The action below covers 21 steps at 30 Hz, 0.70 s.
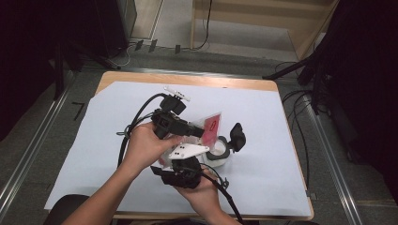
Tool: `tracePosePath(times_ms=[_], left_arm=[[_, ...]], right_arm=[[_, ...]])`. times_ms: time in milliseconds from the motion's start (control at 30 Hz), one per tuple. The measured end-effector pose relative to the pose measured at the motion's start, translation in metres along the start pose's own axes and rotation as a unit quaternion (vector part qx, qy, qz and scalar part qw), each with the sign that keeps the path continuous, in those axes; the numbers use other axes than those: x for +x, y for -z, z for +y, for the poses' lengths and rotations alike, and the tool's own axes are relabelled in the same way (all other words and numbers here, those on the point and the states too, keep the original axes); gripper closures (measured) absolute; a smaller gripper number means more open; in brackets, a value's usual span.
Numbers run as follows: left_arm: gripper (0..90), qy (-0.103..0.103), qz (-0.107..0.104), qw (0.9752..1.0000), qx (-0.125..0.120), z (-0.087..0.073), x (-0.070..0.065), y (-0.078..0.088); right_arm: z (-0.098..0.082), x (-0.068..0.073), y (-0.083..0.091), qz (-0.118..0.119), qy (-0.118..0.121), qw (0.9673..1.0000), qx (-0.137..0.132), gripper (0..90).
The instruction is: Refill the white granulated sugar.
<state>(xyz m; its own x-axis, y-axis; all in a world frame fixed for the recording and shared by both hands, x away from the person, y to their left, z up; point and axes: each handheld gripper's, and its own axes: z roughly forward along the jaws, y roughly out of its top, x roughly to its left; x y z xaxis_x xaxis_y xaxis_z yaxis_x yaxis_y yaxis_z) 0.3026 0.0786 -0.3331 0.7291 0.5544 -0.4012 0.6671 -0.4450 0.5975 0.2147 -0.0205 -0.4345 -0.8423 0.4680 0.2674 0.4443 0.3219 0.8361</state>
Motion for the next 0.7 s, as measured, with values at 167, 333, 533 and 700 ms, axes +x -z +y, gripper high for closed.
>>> tracePosePath(times_ms=[167,333,533,700], left_arm=[[74.0,-0.001,0.002,1.0,0.0,-0.0001,-0.0003,0.0002],[73.7,0.001,0.001,1.0,-0.001,-0.0001,-0.0006,0.0],[73.1,0.001,-0.001,1.0,0.0,-0.0004,-0.0011,0.0003],[72.2,0.0,0.001,1.0,-0.001,-0.0006,-0.0015,0.0014]], right_arm=[[0.0,-0.0001,0.0,0.0,0.001,1.0,0.0,63.6],[0.0001,-0.0005,0.0003,0.0,-0.001,1.0,-0.001,63.6],[0.0001,-0.0002,0.0,-0.003,-0.006,1.0,-0.002,63.7],[0.0005,-0.001,0.0,-0.004,-0.01,0.9999,-0.006,63.6]])
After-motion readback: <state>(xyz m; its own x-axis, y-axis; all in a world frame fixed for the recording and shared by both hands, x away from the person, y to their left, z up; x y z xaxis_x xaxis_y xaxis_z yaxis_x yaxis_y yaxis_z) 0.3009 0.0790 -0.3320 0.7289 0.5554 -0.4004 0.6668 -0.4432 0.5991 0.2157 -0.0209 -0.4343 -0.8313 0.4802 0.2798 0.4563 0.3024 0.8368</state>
